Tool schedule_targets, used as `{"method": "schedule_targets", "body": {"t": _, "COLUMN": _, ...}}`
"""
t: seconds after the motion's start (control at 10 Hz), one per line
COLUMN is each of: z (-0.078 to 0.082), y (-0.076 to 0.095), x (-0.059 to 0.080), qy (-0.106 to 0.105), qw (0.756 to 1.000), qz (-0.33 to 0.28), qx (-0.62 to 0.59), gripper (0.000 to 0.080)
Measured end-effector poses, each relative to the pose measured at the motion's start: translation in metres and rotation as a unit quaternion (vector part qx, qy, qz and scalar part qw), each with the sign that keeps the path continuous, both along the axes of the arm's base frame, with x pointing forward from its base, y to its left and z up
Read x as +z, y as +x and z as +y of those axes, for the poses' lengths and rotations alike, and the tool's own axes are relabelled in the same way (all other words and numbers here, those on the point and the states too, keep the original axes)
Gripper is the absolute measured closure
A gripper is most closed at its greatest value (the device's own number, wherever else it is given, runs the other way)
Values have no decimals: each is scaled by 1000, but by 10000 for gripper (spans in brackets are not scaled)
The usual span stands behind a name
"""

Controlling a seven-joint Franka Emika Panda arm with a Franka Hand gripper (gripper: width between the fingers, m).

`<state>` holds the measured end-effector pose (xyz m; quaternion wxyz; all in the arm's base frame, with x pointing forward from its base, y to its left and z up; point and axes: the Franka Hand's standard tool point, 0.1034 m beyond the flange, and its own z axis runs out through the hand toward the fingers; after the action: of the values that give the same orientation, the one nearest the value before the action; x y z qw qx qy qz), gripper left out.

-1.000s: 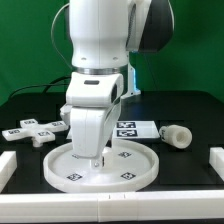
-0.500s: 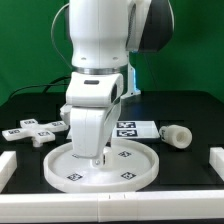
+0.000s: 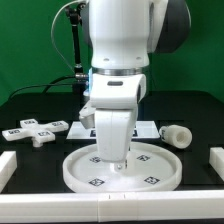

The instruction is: Assemble round table

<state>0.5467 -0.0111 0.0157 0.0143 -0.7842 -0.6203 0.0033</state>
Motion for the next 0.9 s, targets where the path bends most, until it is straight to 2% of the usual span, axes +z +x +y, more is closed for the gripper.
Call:
{"method": "schedule_targets", "body": {"t": 0.3, "z": 32, "y": 12, "x": 1, "qy": 5, "qw": 1000, "qz": -6, "qx": -19, "gripper": 390}}
{"method": "schedule_targets", "body": {"t": 0.5, "z": 47, "y": 15, "x": 1, "qy": 5, "qw": 1000, "qz": -6, "qx": -23, "gripper": 390}}
{"method": "schedule_targets", "body": {"t": 0.8, "z": 50, "y": 17, "x": 0, "qy": 4, "qw": 999, "qz": -6, "qx": -32, "gripper": 390}}
{"method": "schedule_targets", "body": {"t": 0.9, "z": 50, "y": 17, "x": 0, "qy": 4, "qw": 999, "qz": -5, "qx": -32, "gripper": 307}}
